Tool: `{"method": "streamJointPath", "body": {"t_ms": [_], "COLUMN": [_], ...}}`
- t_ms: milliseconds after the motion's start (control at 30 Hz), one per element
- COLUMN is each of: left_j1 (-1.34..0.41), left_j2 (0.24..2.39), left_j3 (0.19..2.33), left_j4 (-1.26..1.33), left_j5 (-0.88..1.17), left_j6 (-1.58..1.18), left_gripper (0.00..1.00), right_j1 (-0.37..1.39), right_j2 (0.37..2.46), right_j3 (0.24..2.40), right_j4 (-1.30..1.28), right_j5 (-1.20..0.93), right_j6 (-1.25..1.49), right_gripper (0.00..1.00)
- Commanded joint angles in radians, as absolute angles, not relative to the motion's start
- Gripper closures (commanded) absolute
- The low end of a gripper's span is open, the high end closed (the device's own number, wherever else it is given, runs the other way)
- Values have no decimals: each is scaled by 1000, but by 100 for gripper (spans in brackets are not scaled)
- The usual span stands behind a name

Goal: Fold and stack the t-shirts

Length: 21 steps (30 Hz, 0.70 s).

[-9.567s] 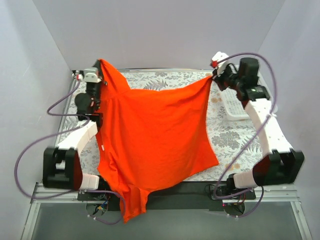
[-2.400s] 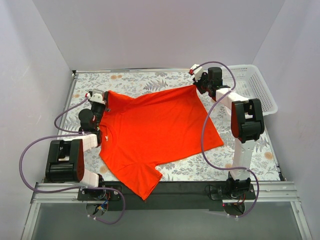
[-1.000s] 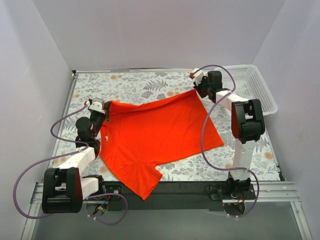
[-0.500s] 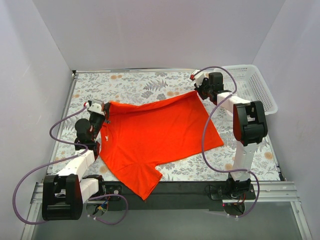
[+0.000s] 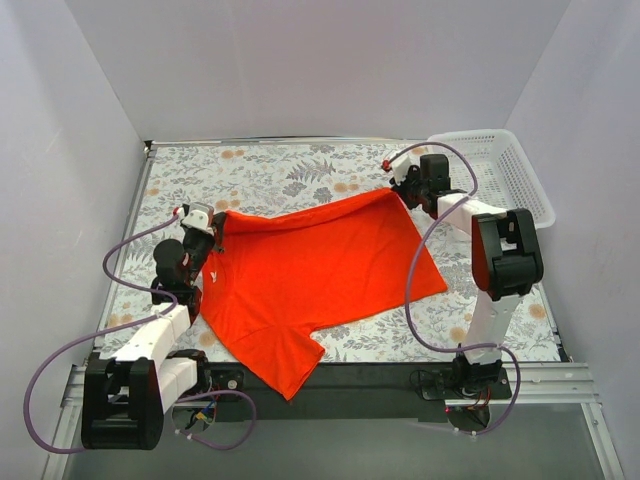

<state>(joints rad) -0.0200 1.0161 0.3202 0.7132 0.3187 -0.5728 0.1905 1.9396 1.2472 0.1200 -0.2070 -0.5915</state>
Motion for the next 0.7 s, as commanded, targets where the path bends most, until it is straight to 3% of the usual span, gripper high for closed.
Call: {"method": "streamJointPath", "body": {"t_ms": [0,33,67,100,133,233,667], "left_j1": [-26,-26,-28,-29,-31,-34,-38], "left_j2": [976,974,965,965,965,980,839], "left_j3": [302,301,296,295,295,295,276], "left_j4": [672,669,669,666,667,673,585], "left_j5": [322,324,324,324,324,336,368], "left_j6": [-564,-563,-564,-566,-568,-572,-558], "left_gripper": [100,100,100,100,100,100,100], "right_j1": [175,170,151,137,132,126,126], "right_j2": [1797,1746,1696,1651,1634,1586,1585], "right_j3": [1128,1106,1059,1024,1006,1015,1109], "right_j4": [153,147,132,123,115,46,-87], "right_j5": [-210,-221,-262,-288,-296,-331,-495], "right_j6": [-669,-684,-701,-706,-706,-697,-537], "right_gripper": [77,68,41,36,24,8,5]}}
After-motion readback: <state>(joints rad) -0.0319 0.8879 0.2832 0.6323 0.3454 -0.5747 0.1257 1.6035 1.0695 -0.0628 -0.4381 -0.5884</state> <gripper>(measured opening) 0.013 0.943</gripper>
